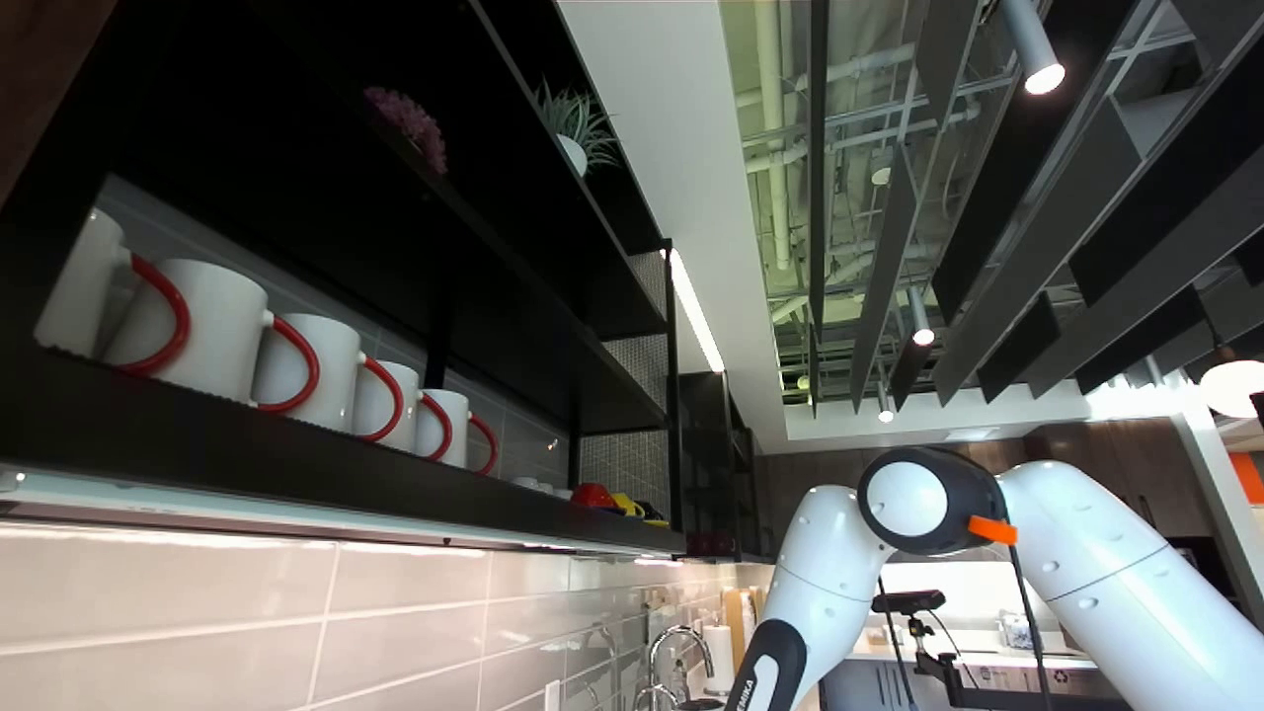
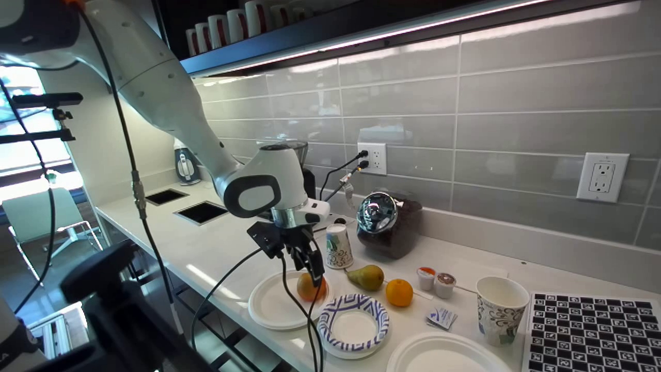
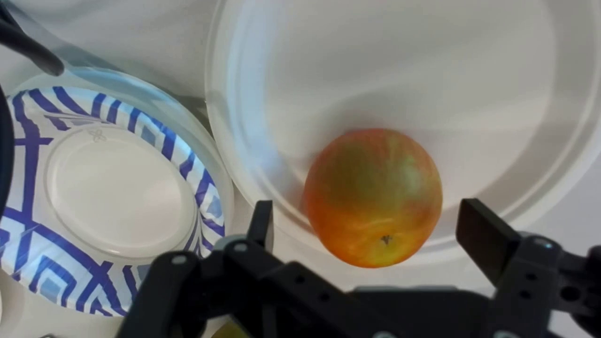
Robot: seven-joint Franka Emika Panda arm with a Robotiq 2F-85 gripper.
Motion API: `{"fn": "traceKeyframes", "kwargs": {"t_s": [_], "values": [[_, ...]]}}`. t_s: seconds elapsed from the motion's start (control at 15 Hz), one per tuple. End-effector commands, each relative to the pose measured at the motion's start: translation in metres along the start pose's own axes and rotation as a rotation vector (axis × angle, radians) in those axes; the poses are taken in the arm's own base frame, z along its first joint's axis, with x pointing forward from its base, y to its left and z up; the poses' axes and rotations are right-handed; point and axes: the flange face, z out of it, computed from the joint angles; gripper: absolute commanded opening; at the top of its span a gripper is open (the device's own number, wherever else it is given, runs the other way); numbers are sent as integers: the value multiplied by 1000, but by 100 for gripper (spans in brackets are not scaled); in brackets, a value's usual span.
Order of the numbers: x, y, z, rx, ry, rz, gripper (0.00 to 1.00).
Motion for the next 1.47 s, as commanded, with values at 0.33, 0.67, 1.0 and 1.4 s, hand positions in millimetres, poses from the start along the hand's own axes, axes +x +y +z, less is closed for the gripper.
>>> {"fn": "traceKeyframes", "kwargs": {"t_s": [0.33,0.67,1.0,1.4], "values": [[23,-8,18,-15,1,-45,100],[24,-12,27,-7,-37,-65,99],[23,-12,34,-9,-85,-66,62],[25,-11,16,24,-83,-63,56]]}}
